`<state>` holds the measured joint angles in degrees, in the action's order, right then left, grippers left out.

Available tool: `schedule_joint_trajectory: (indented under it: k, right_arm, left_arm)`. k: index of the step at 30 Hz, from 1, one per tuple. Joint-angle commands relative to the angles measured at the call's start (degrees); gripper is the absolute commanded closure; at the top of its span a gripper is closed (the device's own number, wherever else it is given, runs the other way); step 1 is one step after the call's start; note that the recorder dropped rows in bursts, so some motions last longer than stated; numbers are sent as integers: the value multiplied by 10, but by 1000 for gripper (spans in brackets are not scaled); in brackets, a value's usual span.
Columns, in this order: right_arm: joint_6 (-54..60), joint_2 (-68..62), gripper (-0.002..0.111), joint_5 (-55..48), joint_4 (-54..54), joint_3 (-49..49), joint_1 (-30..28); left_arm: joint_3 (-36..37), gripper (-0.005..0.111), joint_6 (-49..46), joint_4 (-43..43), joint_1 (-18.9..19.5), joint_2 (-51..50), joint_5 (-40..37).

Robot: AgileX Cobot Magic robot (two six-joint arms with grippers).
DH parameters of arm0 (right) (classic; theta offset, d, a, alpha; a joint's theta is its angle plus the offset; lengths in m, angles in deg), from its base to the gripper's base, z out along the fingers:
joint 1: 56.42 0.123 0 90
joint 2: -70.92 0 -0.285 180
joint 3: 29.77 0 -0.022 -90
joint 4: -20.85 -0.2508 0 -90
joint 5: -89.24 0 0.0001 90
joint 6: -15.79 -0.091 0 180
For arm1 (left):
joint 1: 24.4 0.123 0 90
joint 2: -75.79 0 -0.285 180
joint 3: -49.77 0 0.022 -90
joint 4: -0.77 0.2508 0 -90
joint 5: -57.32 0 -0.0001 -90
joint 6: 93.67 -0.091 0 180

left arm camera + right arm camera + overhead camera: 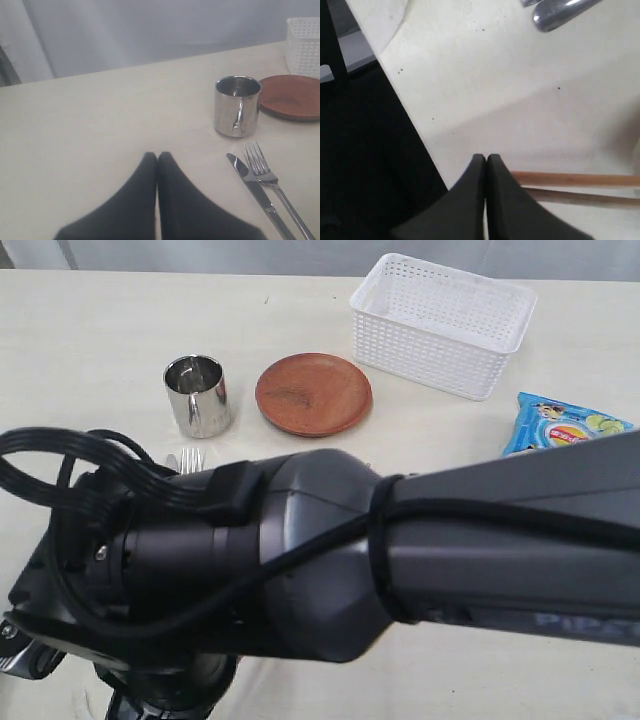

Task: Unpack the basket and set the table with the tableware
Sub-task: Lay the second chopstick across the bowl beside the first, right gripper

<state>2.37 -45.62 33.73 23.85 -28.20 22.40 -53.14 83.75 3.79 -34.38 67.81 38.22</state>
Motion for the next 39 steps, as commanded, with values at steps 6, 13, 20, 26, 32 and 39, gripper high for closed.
schedule_joint_trajectory:
  k: [6,13,20,26,32,39]
  right_arm:
    - [-17,78,109,-9,55,-16,-1]
    - [104,47,109,-26,-125,-15,-1]
    - [101,-2,109,-27,-101,-15,-1]
    - [71,-12,109,-34,-51,-15,-1]
    - [26,-12,109,-35,26,-15,-1]
    - [24,-8,109,-37,10,-16,-1]
  left_arm:
    - [1,107,0,-1,1,2,3]
    - [1,107,0,-1,1,2,3]
    - [1,107,0,-1,1,2,3]
    - [1,107,0,-1,1,2,3]
    - [1,107,0,-1,1,2,3]
    - [1,107,0,-1,1,2,3]
